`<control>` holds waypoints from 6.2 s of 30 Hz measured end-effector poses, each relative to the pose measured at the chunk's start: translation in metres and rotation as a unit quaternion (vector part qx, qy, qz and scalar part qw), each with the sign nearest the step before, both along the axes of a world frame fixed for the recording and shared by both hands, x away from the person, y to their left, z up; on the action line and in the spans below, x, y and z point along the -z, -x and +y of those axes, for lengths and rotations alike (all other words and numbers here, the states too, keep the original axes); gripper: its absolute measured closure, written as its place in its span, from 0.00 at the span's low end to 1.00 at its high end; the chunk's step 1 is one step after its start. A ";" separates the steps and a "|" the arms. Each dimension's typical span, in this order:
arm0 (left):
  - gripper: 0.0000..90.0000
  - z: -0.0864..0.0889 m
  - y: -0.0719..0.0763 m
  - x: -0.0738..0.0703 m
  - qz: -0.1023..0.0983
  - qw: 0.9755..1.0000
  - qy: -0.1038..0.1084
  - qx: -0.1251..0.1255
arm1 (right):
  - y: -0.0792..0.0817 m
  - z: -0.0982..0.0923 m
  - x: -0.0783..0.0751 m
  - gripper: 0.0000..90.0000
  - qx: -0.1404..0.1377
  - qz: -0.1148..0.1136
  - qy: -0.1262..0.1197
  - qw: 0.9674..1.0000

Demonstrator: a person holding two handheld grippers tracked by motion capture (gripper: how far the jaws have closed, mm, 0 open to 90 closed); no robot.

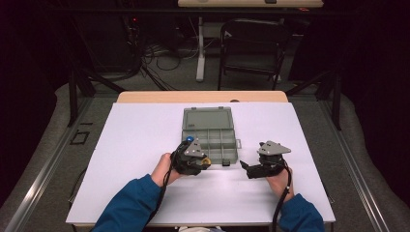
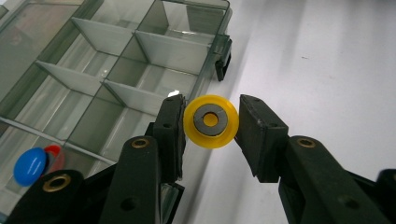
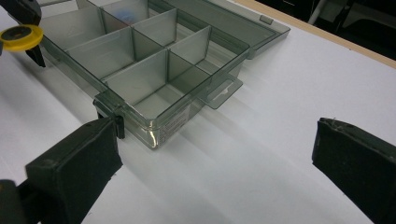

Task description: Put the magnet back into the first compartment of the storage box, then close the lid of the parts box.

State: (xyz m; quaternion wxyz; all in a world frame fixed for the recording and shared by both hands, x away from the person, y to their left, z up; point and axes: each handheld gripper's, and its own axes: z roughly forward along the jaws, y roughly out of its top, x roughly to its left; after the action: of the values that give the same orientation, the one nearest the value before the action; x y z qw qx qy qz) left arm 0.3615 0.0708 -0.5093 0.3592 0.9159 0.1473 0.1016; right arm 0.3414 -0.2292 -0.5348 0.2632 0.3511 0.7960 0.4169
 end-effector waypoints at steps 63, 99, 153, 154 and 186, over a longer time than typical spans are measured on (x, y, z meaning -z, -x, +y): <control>0.68 0.040 -0.069 0.003 -0.020 0.989 0.029 -0.144 | -0.001 0.001 0.001 0.00 0.000 0.002 0.000 1.000; 0.03 0.041 -0.061 0.003 -0.013 0.985 0.058 -0.160 | -0.001 0.001 0.001 0.00 0.000 0.002 0.000 1.000; 0.52 0.013 -0.060 0.028 0.006 0.987 0.017 -0.160 | -0.001 0.003 0.001 0.00 -0.002 -0.003 0.003 1.000; 0.53 0.013 -0.059 0.028 0.005 0.987 0.016 -0.162 | -0.001 0.003 0.001 0.01 -0.002 -0.003 0.003 1.000; 0.60 0.008 -0.054 0.031 0.013 0.976 0.025 -0.214 | -0.057 0.002 -0.020 0.00 -0.003 0.038 -0.020 0.999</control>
State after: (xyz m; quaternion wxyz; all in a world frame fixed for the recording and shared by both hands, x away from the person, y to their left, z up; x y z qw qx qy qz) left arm 0.4154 0.0787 -0.5405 0.3498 0.8551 0.3475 0.1605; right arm 0.3981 -0.2270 -0.5146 0.2243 0.3696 0.7980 0.4199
